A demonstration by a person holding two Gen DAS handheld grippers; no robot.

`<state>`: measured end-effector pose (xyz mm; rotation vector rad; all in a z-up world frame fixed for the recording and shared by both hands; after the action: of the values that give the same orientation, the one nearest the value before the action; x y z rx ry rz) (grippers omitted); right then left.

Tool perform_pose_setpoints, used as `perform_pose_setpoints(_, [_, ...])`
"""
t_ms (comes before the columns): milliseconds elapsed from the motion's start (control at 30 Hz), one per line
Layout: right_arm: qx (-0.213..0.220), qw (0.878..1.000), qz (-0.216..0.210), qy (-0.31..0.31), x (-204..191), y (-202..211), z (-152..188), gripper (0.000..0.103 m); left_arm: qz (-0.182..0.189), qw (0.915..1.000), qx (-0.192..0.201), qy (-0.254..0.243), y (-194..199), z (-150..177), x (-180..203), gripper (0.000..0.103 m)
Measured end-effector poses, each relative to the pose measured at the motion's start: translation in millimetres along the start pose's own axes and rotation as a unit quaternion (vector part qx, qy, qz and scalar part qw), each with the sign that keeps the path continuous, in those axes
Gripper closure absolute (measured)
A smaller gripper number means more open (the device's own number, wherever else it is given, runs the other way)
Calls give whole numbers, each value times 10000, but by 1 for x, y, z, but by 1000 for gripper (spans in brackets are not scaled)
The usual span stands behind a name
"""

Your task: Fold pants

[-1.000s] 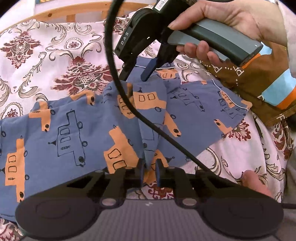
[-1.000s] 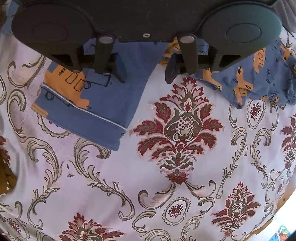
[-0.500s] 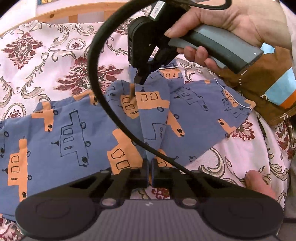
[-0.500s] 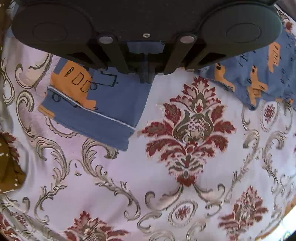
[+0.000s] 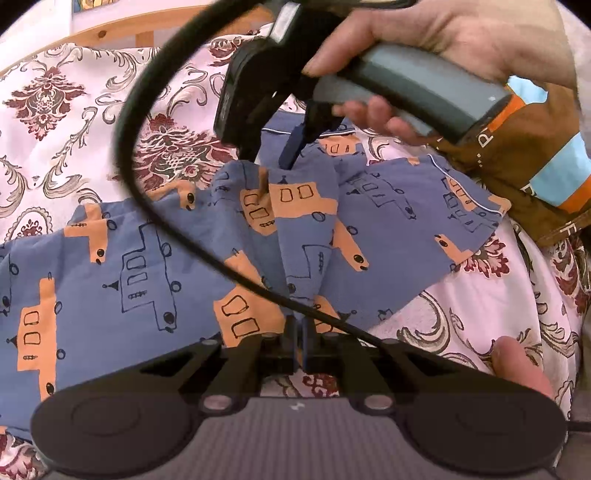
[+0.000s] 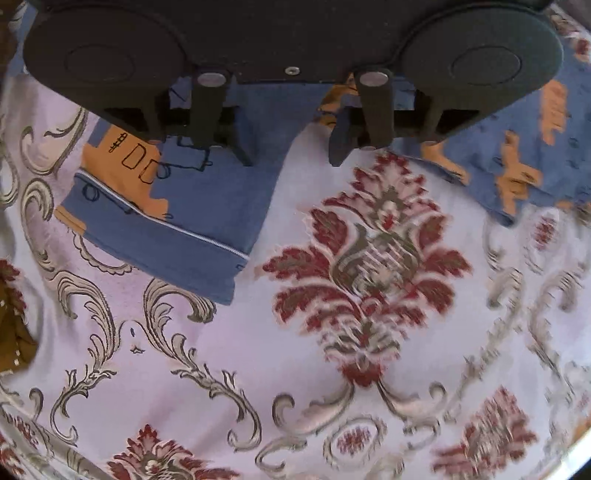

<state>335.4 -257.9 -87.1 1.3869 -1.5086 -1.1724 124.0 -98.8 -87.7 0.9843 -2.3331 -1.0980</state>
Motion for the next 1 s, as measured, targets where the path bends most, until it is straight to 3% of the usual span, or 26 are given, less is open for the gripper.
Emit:
perform_pose_setpoints(67, [50,9997,226,108,-3,-3,1,74,0,10000,-10,10,-1,0,0,101])
perform_pose_setpoints(200, [173,9993,336,-10,5,-1,0,98,-6,10000,-19,-1,-1,-1,0,101])
perform_pose_setpoints(367, [365,9989,39,-274,17,12,2,102,-16,10000,-12,-11,-1,0,0,101])
perform_pose_setpoints(567, [969,9913,-487,-751,42,45,13,103,-60,10000,34,-65,2,0,1,101])
perform_pose_setpoints(800, [1998,9676,-843,-1292,83,95,57,103,-219,9990,189,-332,9,2,8,101])
perform_pose_setpoints(1000, [2840,9313,-826,-2128,120,123,137,103,-351,9963,326,-720,15,2,21,101])
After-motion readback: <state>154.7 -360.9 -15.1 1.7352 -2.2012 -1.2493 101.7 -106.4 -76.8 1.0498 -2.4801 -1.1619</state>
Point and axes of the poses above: each gripper's, at about its wrist camera, not at the fingertips, and y roughly against the way its jaws point, x to its right, z to its underside, the point moved 1 cm from there along -y, roughly the way its jaws point, and after that the axes turned 6 degrees about -y, right-handed, at the moved point
